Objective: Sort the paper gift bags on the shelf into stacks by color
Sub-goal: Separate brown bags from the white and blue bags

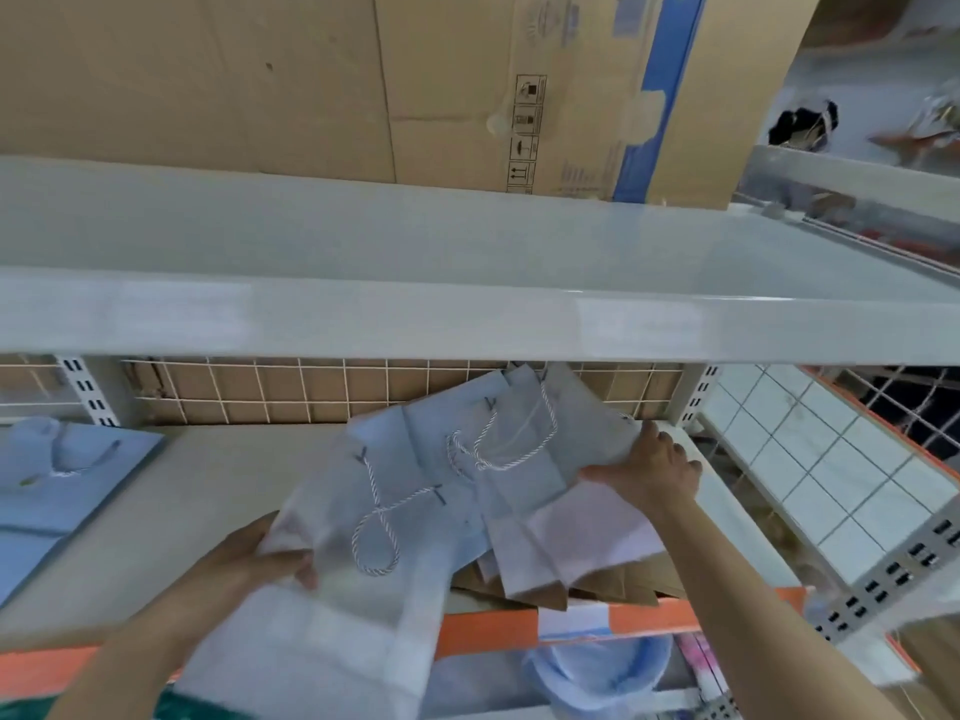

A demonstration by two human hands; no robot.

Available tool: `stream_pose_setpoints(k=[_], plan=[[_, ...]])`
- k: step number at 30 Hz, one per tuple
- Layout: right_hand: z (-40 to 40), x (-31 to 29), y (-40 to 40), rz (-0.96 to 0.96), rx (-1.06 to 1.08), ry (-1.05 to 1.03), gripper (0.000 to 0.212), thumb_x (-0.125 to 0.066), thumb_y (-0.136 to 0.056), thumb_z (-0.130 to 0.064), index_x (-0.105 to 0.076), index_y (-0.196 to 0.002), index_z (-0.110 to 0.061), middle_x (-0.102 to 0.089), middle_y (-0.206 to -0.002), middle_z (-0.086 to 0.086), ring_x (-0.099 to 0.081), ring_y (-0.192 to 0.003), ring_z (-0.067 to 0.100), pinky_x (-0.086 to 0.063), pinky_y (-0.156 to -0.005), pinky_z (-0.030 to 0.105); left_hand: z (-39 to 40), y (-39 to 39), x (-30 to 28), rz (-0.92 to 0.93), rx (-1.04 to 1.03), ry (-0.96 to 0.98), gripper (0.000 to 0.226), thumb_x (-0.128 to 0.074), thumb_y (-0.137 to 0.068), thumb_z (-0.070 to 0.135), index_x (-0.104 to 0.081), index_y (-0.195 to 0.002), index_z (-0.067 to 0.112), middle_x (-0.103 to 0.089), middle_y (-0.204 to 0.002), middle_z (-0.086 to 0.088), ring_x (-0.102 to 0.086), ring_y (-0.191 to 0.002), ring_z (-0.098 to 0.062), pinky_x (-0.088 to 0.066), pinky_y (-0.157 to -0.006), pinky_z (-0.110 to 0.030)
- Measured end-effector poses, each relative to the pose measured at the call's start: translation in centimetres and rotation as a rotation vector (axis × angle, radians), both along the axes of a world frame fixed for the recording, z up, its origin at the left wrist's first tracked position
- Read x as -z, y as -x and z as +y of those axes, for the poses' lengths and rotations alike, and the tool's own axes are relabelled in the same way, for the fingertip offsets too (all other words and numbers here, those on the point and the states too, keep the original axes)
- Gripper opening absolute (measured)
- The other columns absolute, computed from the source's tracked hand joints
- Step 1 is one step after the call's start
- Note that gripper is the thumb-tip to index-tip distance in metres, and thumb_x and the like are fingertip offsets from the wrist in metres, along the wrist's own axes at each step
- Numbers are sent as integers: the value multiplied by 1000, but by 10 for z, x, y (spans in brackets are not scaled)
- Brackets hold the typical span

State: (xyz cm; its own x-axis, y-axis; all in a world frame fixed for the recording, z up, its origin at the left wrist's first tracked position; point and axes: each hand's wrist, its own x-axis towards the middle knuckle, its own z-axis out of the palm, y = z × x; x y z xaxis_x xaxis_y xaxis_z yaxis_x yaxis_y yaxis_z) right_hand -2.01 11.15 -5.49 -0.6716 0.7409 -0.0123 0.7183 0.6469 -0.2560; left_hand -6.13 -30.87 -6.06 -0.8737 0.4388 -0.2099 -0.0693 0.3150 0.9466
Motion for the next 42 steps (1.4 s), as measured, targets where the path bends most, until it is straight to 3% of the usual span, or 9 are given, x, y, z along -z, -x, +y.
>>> stream_pose_setpoints(k=[3, 6, 16, 22, 26, 31, 35, 39, 42], plan=[[7, -6, 3, 77, -56, 96, 48, -70, -67, -49, -55, -106, -23, -54, -74, -8, -58, -81, 25, -42, -74, 32, 9, -5, 3, 9, -85, 10, 11, -71, -76, 24, -71, -83, 15, -74, -88, -4, -63, -96, -21, -38, -90, -32], [15, -10, 0, 229, -64, 194, 11, -57, -77, -39, -53, -80, -28, -52, -67, -8, -57, -71, 23, -47, -70, 33, 14, -6, 5, -7, -161, 4, 10, -64, -85, 14, -69, -94, 13, -76, -89, -4, -60, -102, -20, -36, -98, -36], [-12, -42, -14, 760, -228, 680, 15, -64, -87, -24, -66, -99, -34, -64, -89, -2, -56, -73, 14, -39, -53, 23, 7, -6, 8, 28, -328, -86, 11, -59, -91, 16, -59, -102, 13, -75, -84, -11, -62, -93, -29, -42, -80, -38], [-49, -27, -8, 723, -308, 748, 23, -59, -94, -18, -51, -105, -36, -57, -105, -1, -54, -81, 7, -38, -64, 19, -28, -11, 15, 52, -524, -145, 6, -56, -94, 18, -58, -98, 20, -76, -82, -6, -58, -88, -29, -39, -76, -37], [-77, -11, -3, 688, -365, 823, 19, -60, -93, -16, -59, -92, -34, -59, -86, -21, -50, -75, 3, -39, -61, 12, -58, -19, 14, 39, -649, -213, 7, -56, -93, 16, -60, -93, 23, -75, -77, -9, -59, -76, -29, -42, -68, -35], [-125, 0, 6, 674, -413, 863, 25, -61, -91, -13, -65, -88, -37, -64, -80, -18, -55, -72, 3, -42, -63, 18, -109, -31, 7, 67, -746, -263, 7, -58, -92, 16, -63, -91, 22, -74, -72, -5, -56, -75, -24, -39, -67, -33], [-179, 5, 12, 710, -444, 900, 26, -59, -92, -8, -67, -95, -33, -67, -85, -23, -57, -70, -12, -40, -61, 2, -162, -41, 3, 129, -785, -238, 8, -54, -94, 14, -61, -95, 18, -73, -66, 2, -58, -56, 2, -34, -63, -27], [-245, 9, 14, 759, -428, 903, 27, -58, -91, -6, -68, -100, -29, -64, -89, -15, -56, -70, -7, -40, -58, 2, -228, -49, 2, 84, -842, -199, 8, -58, -92, 24, -65, -92, 26, -73, -70, 11, -60, -63, 1, -46, -49, -21], [-292, 12, 13, 750, -414, 898, 26, -57, -91, -6, -66, -104, -27, -63, -89, -6, -54, -76, 7, -41, -58, 6, -280, -51, -2, 64, -808, -217, 8, -59, -92, 21, -66, -92, 26, -75, -74, 6, -64, -70, -9, -45, -62, -27]])
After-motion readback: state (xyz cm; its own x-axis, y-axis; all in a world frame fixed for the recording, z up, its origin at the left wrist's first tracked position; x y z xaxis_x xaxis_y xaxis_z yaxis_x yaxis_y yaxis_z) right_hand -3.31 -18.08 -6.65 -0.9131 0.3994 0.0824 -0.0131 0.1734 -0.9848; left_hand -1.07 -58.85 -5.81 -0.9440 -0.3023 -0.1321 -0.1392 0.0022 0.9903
